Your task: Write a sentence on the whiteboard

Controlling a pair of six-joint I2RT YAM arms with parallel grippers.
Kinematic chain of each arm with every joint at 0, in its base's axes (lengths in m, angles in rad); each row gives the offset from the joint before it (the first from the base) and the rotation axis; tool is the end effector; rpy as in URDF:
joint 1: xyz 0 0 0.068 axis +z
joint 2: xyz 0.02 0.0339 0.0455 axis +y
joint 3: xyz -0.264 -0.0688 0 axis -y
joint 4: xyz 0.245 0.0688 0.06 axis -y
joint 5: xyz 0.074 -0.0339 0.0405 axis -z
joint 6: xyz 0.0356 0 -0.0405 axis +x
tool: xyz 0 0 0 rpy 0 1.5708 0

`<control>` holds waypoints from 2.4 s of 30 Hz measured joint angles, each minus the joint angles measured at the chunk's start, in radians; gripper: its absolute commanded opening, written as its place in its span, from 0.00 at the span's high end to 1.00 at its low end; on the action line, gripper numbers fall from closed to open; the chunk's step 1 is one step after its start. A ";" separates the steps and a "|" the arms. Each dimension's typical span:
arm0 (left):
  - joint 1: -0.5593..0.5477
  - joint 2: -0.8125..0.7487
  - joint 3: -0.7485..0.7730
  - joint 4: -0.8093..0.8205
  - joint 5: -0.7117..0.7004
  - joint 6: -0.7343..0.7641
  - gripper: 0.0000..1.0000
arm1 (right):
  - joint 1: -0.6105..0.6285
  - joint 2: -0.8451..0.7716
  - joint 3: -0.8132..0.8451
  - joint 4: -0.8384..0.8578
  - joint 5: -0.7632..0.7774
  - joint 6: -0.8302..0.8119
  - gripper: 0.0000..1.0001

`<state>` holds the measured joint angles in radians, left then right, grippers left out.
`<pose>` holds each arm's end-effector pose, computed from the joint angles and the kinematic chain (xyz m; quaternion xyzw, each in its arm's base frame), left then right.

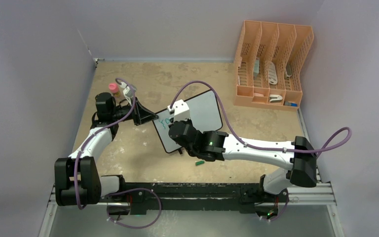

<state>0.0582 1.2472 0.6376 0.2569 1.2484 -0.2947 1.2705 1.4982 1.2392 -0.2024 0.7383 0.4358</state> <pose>0.2528 -0.0191 0.2433 0.2123 0.7139 -0.5308 0.4044 0.1243 0.3205 0.3274 -0.1476 0.8018 0.1683 0.5541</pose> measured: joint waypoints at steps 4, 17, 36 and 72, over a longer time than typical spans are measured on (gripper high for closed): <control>0.000 0.000 0.000 0.000 0.000 0.000 1.00 | -0.002 0.010 0.000 0.000 -0.002 -0.001 1.00; 0.000 0.000 0.000 -0.001 0.000 0.000 1.00 | -0.005 0.016 0.000 0.006 -0.002 -0.008 1.00; 0.000 0.001 0.000 -0.002 -0.003 0.000 1.00 | -0.008 0.019 0.000 -0.008 -0.021 0.015 1.00; 0.000 0.001 0.000 -0.002 -0.003 0.001 1.00 | -0.008 0.019 -0.004 -0.052 -0.028 0.043 1.00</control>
<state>0.0582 1.2480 0.6376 0.2546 1.2449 -0.2939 1.2629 1.5177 1.2350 -0.2546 0.7105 0.4786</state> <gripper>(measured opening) 0.050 0.150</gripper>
